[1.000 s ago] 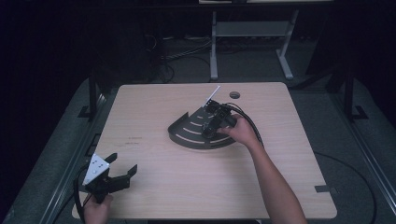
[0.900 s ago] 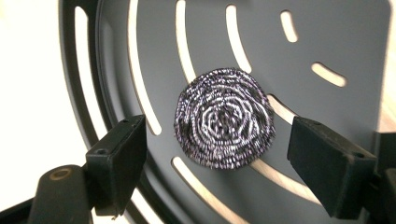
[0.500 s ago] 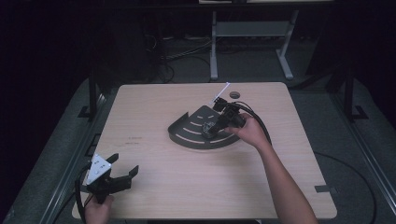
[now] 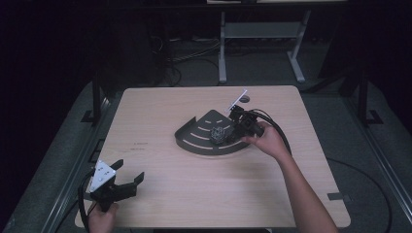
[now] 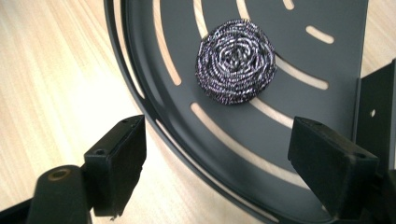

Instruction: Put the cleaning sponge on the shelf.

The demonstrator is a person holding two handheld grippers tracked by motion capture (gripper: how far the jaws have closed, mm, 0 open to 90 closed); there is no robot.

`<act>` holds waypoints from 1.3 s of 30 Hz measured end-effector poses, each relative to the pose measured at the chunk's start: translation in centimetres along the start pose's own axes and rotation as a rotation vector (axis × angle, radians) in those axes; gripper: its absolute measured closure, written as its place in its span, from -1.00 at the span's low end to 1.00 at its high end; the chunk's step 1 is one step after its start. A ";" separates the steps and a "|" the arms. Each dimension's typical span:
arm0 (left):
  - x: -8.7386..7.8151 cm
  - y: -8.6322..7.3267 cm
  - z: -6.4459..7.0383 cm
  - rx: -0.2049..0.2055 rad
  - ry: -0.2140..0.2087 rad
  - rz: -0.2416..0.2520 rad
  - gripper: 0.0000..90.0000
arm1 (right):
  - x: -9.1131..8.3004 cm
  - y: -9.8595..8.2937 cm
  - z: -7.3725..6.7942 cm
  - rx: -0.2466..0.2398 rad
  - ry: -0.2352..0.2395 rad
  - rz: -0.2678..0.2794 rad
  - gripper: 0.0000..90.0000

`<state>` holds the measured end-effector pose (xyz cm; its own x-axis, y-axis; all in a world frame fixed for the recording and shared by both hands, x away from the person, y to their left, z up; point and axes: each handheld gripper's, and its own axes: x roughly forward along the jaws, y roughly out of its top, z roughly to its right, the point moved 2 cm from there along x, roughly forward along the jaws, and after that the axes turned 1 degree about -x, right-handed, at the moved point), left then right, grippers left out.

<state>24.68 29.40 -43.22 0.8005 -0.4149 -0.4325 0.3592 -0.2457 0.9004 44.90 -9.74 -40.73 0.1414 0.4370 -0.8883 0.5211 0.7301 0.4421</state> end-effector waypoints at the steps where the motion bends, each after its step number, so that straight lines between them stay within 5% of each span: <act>1: 0.0 0.0 0.0 0.000 0.000 0.000 -0.69 | -0.1 -0.2 0.0 0.003 0.003 0.003 -0.58; 39: 0.0 0.0 0.0 0.006 0.002 -0.004 -0.69 | -2.0 -4.2 -1.1 0.008 0.011 0.017 -0.60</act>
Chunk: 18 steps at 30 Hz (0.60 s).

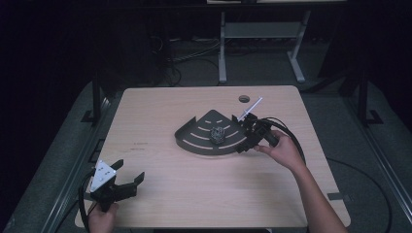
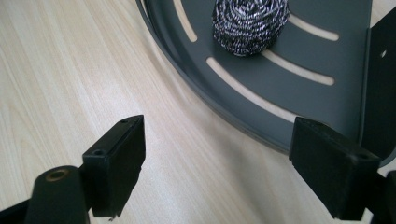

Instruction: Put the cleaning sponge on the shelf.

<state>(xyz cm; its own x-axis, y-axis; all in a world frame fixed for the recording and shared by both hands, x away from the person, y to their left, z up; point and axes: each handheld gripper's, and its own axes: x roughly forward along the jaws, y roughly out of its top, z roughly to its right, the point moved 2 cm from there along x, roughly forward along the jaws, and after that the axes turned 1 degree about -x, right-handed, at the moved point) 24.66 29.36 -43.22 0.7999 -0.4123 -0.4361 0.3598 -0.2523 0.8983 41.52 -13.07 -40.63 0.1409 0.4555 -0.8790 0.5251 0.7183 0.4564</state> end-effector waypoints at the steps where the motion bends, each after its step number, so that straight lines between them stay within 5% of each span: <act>1: 0.0 0.0 0.0 -0.001 0.001 0.001 -0.69 | 0.1 -0.3 0.0 0.003 0.006 -0.008 -0.60; 18: 0.1 -0.1 0.0 0.003 0.001 -0.003 -0.69 | 0.6 -2.8 -0.1 0.030 0.014 0.000 -0.61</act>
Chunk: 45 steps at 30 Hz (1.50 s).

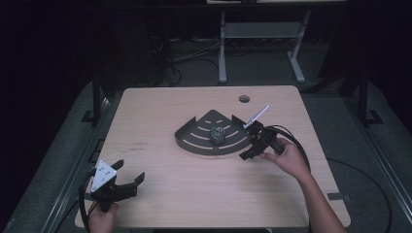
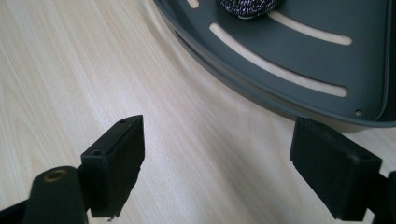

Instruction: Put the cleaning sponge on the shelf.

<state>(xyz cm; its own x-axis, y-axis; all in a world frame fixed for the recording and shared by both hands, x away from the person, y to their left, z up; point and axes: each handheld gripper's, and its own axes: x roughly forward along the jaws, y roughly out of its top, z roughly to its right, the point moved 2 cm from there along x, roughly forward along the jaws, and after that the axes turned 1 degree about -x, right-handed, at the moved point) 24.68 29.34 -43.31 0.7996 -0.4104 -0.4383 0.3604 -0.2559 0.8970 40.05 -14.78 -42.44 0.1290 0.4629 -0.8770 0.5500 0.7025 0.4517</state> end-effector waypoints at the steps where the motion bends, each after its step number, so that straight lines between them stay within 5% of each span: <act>1: 0.0 0.0 0.0 -0.001 -0.001 0.001 -0.69 | 0.0 -0.1 0.0 0.000 0.001 -0.010 -0.61; 45: 0.2 0.0 0.3 0.009 -0.002 -0.008 -0.69 | -1.0 -7.3 -0.3 0.053 -0.030 0.008 -0.63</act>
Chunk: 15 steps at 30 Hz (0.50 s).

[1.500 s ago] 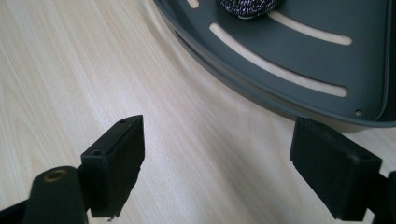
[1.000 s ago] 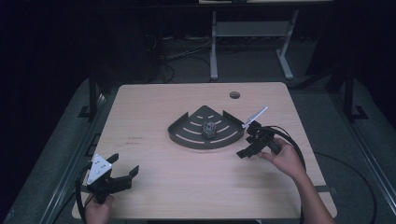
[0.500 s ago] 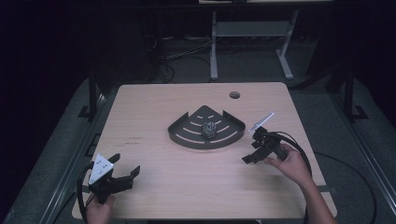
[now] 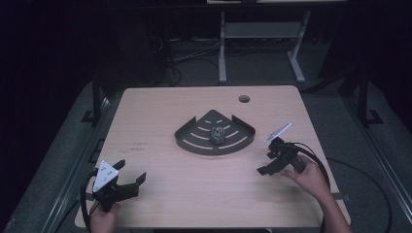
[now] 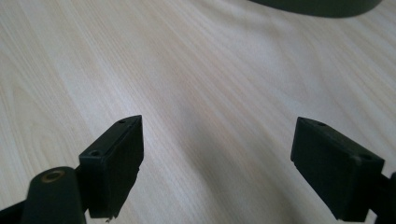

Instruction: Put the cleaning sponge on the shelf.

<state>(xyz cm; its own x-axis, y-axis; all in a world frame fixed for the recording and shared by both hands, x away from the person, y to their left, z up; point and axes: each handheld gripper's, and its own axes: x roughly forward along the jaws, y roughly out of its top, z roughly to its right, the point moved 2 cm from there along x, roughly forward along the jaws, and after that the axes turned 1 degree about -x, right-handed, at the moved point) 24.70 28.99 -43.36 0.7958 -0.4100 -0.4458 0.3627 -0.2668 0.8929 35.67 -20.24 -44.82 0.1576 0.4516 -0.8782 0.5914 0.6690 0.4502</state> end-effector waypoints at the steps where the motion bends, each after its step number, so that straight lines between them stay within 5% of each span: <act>1: 0.0 0.0 0.0 0.000 0.000 0.000 -0.69 | 0.0 0.0 0.0 0.000 0.000 0.000 -0.63; 15: 0.0 0.0 0.0 -0.002 0.000 0.003 -0.69 | -0.7 -2.2 -0.6 0.002 -0.022 0.008 -0.63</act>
<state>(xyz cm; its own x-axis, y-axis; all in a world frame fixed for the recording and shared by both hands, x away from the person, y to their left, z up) 24.70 29.01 -43.40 0.7970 -0.4104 -0.4431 0.3614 -0.2638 0.8943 33.82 -21.68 -45.14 0.1798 0.4439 -0.8779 0.5919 0.6640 0.4570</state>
